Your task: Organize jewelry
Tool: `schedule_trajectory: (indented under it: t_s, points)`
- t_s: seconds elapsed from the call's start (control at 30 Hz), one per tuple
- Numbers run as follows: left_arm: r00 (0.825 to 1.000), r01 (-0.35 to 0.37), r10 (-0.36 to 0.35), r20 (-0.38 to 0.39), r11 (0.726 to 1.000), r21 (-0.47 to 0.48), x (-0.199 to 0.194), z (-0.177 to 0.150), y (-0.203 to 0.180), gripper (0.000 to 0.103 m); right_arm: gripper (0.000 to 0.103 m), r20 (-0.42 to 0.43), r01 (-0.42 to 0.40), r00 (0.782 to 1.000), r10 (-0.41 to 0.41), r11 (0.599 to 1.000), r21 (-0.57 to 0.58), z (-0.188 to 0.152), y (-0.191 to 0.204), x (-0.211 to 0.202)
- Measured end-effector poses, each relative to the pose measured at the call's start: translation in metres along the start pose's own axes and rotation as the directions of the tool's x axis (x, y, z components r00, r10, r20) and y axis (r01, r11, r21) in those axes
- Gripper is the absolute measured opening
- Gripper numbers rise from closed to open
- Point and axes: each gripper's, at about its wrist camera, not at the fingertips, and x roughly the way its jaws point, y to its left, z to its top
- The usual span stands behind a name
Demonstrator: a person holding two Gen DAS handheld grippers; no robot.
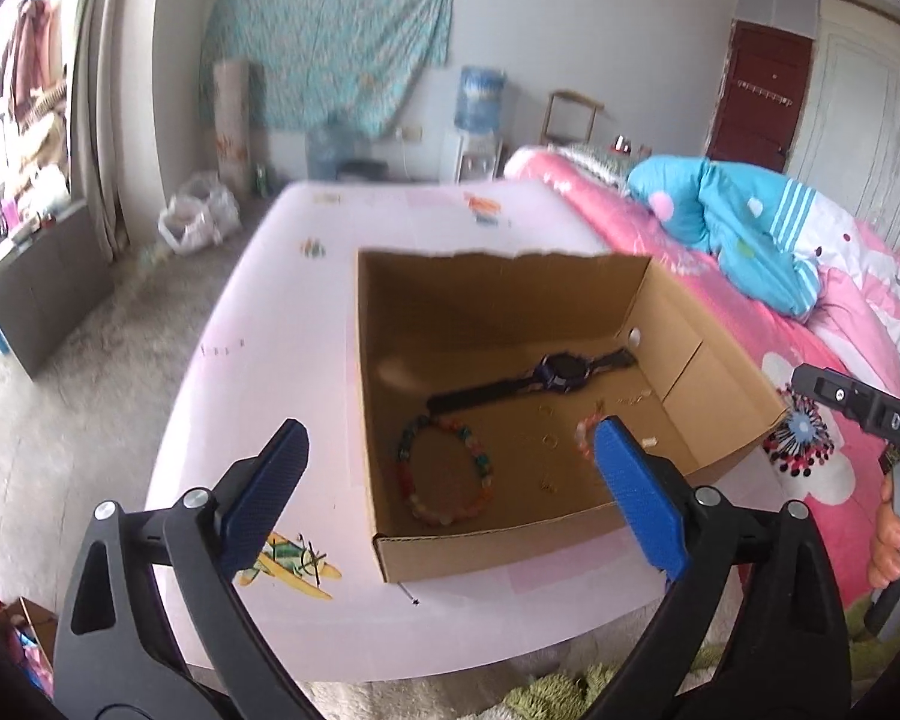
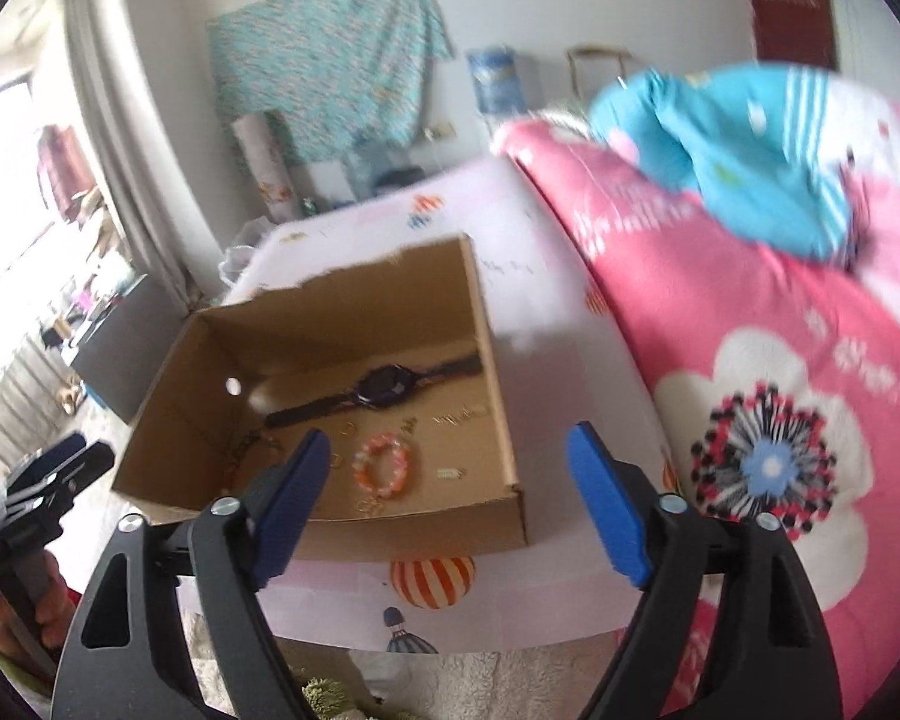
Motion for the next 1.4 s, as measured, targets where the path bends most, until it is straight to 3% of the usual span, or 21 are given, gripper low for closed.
schedule_trajectory:
  t_s: [0.17,0.23,0.33,0.43,0.5,0.63,0.77,0.87,1.03,1.4]
  points:
    - [1.000,0.005,-0.005,0.029,1.000,0.011,-0.014,0.005,-0.011,0.095,0.096,0.104,-0.033,0.994,0.039,0.998,-0.060,-0.002,0.026,-0.027]
    - [0.999,-0.013,0.012,0.034,1.000,0.026,-0.019,0.007,-0.017,0.095,0.096,0.133,-0.020,0.991,0.029,0.998,-0.066,-0.003,0.036,-0.033]
    - [0.996,-0.073,0.071,0.058,0.997,0.035,-0.024,0.008,-0.021,0.095,0.096,0.160,0.043,0.987,-0.032,0.997,-0.067,-0.004,0.046,-0.039]
    - [0.987,-0.149,0.149,0.054,0.989,0.002,-0.025,0.008,-0.020,0.095,0.096,0.163,0.019,0.987,-0.015,0.999,-0.025,-0.004,0.046,-0.043]
    - [0.986,-0.165,0.165,0.037,0.986,-0.015,-0.023,0.007,-0.018,0.095,0.096,0.135,-0.008,0.991,0.006,1.000,0.011,-0.002,0.043,-0.041]
    - [0.989,-0.148,0.148,-0.014,0.989,-0.025,-0.019,0.003,-0.013,0.095,0.096,0.041,0.063,0.997,-0.063,0.998,0.013,-0.001,0.044,-0.028]
    - [0.982,-0.153,0.148,-0.115,0.988,-0.037,-0.003,-0.005,-0.014,0.095,0.096,-0.067,-0.007,0.998,0.009,0.999,0.032,-0.007,0.040,-0.012]
    - [0.974,-0.163,0.155,-0.164,0.986,-0.033,0.005,-0.012,-0.015,0.095,0.096,-0.127,0.018,0.992,-0.012,0.999,0.049,-0.016,0.038,-0.002]
    - [0.958,-0.175,0.166,-0.235,0.984,-0.017,0.017,-0.020,-0.019,0.095,0.096,-0.167,0.080,0.983,-0.081,0.997,-0.012,-0.029,0.042,0.007]
    - [0.927,-0.179,0.161,-0.338,0.984,-0.022,0.032,-0.033,-0.022,0.095,0.096,-0.234,0.089,0.967,-0.101,0.994,-0.059,-0.036,0.048,0.025]
